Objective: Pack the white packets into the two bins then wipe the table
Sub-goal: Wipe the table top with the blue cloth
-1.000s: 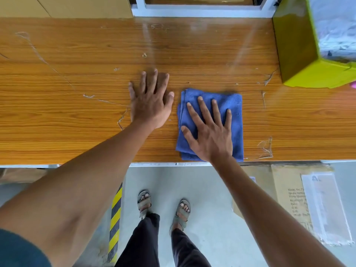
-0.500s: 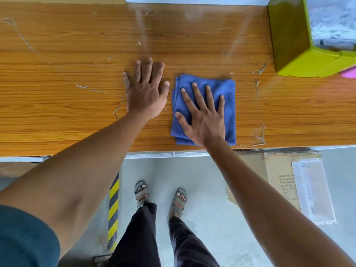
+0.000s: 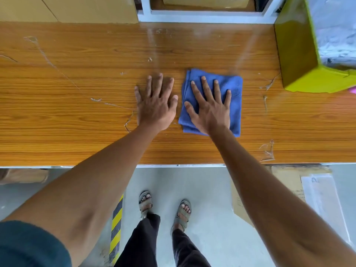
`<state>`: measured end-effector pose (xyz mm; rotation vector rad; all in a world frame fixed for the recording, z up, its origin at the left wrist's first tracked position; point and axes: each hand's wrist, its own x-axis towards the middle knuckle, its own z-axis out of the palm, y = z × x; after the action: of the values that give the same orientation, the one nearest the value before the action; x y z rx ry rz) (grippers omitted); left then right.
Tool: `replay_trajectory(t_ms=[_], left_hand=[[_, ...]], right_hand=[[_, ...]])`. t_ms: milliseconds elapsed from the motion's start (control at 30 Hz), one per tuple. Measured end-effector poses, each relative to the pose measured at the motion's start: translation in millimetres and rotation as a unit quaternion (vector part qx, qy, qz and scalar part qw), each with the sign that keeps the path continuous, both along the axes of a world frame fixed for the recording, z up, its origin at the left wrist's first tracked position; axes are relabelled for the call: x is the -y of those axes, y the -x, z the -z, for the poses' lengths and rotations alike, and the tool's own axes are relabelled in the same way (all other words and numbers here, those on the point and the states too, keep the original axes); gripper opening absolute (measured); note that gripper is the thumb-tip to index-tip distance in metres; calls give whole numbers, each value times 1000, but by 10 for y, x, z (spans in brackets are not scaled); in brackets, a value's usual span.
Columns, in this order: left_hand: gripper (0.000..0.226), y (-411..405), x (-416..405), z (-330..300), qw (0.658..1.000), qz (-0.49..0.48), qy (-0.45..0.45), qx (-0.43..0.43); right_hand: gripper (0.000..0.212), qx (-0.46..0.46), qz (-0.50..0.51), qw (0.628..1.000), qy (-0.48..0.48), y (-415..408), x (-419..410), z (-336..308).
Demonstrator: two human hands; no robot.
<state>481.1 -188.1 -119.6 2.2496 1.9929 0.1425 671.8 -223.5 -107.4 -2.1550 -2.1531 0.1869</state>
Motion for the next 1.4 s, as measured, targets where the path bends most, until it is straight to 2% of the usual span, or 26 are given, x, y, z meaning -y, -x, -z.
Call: replay_trajectory(t_ms=[100, 167, 500, 567, 733, 800, 967, 1167, 1267, 1400], left_hand=[[63, 2, -19, -1, 1000, -2, 6, 3], [62, -1, -12, 10, 1000, -4, 0, 4], [61, 7, -5, 13, 1000, -8, -6, 23], [61, 12, -27, 2, 1000, -7, -1, 27], [58, 75, -138, -25, 999, -9, -5, 40], [57, 128, -332, -28, 999, -17, -2, 44], [58, 198, -929, -41, 998, -58, 14, 6], [60, 200, -1014, 25, 998, -59, 4, -4], [59, 204, -1017, 10, 999, -53, 1, 4], [59, 188, -1014, -32, 998, -55, 1, 8]], right_hand=[[71, 9, -25, 1000, 4, 75, 521, 15], [71, 3, -21, 1000, 7, 76, 548, 14], [74, -11, 6, 999, 38, 20, -1140, -54], [73, -15, -2, 999, 32, 44, -1027, -66], [70, 0, -28, 1000, 5, 183, -86, -2], [69, 0, -19, 1000, 6, 191, -24, 17], [72, -7, -2, 1000, -3, 176, -709, 50], [75, -14, 11, 1000, 16, 146, -1686, 34], [73, -19, -2, 1000, 13, 172, -1513, 31], [69, -10, -27, 1000, 6, 210, -650, 24]])
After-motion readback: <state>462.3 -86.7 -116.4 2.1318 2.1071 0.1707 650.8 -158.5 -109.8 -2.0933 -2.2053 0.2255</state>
